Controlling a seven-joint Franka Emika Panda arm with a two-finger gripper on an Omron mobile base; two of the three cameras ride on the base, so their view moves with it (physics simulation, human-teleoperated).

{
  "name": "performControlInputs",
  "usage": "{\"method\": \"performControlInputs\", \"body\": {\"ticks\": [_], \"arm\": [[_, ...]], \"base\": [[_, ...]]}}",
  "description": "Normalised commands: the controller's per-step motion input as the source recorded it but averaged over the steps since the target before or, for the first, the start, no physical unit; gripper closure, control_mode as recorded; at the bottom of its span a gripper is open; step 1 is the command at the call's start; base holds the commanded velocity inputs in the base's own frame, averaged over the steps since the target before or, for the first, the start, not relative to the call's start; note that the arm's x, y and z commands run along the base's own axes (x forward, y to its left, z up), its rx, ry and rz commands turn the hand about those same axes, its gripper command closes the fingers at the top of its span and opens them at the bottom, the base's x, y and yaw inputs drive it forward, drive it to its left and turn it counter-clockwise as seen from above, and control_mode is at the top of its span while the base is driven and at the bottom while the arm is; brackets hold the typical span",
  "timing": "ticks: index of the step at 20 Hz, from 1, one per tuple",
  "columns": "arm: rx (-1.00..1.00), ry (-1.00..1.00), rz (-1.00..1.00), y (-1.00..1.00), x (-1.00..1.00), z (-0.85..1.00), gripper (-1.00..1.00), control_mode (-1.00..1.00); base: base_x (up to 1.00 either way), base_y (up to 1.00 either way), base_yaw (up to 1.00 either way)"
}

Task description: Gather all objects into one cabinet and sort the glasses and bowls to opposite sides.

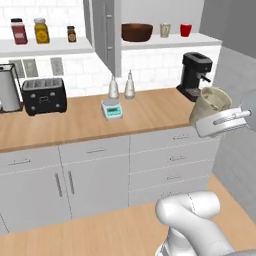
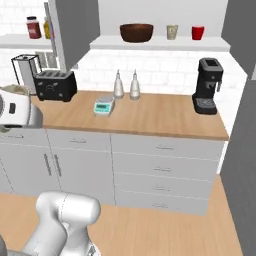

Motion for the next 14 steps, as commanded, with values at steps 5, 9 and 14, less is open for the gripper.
{"method": "performControlInputs", "body": {"ticks": [5, 9, 14], "arm": [[0.0, 0.0, 0.0, 0.0, 0.0, 0.0, 1.0, 1.0], [0.0, 0.0, 0.0, 0.0, 0.0, 0.0, 1.0, 1.0], [0.0, 0.0, 0.0, 0.0, 0.0, 0.0, 1.0, 1.0]], "base": [[0.38, -0.73, -0.05], [1.0, -0.28, -0.24], [1.0, -0.37, -0.2]]}}
